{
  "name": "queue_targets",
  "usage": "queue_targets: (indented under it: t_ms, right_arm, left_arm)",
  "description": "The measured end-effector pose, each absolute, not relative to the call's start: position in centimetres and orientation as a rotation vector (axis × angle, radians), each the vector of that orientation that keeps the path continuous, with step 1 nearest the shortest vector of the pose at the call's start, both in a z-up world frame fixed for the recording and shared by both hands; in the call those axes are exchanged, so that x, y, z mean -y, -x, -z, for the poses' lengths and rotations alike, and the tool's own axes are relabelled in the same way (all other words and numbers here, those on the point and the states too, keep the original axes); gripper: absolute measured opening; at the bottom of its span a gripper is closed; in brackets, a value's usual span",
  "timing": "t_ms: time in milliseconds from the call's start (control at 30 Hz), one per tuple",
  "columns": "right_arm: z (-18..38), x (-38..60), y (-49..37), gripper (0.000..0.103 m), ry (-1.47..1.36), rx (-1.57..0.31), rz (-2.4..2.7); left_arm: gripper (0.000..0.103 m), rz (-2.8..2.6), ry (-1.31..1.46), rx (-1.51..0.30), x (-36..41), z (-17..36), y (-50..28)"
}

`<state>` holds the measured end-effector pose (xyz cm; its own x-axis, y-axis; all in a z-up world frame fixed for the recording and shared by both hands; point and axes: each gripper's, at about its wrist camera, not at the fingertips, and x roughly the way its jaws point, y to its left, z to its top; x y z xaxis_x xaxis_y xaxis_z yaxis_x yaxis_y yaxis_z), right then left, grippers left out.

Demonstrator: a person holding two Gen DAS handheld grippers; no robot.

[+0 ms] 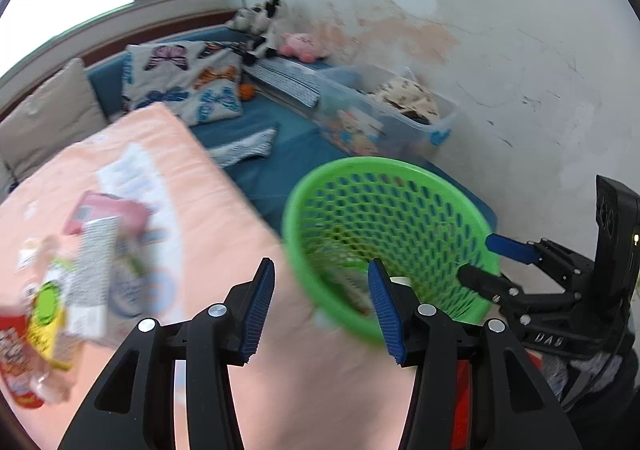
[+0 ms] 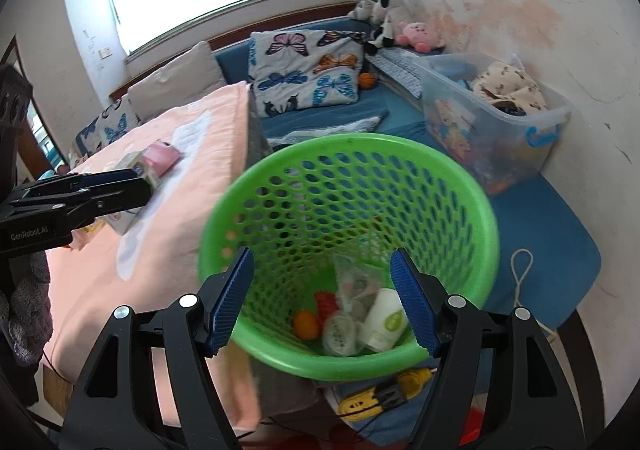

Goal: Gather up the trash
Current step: 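Release the lid and bread crust into the green basket, then grasp the red cup with the left gripper while the right grasps the milk carton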

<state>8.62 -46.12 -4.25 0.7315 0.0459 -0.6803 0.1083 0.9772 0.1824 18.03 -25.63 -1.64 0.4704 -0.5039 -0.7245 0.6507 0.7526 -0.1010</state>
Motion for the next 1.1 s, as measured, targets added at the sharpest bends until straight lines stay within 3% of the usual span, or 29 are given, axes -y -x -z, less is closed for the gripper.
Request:
queue_targets:
  t_ms: [400,533,667,1100]
  right_arm:
    - [2.8,38.8,-11.9,0.073,-0.145,-0.763,-0.093]
    - [2.4,36.2,-13.6,0.073,-0.135,-0.773,-0.147]
    - [1.9,33.6,-15.5,0.073,-0.123,-0.784,-0.192]
    - [1.2,27.5,-22.3,0.073,-0.160,-0.855,-0.282]
  left_arm:
    - [0.051,0.415,-0.148,-0.738,12.2,-0.3,-19.5]
    - [0.065,0.308,-0.121,-0.727,7.6,-0.7,-20.8]
    - [0.066,0.241,-0.113,-0.729,4.1,-0.5,-22.0]
    - [0.072,0.251,-0.051,-0.806,-1.3,2.3,-25.6]
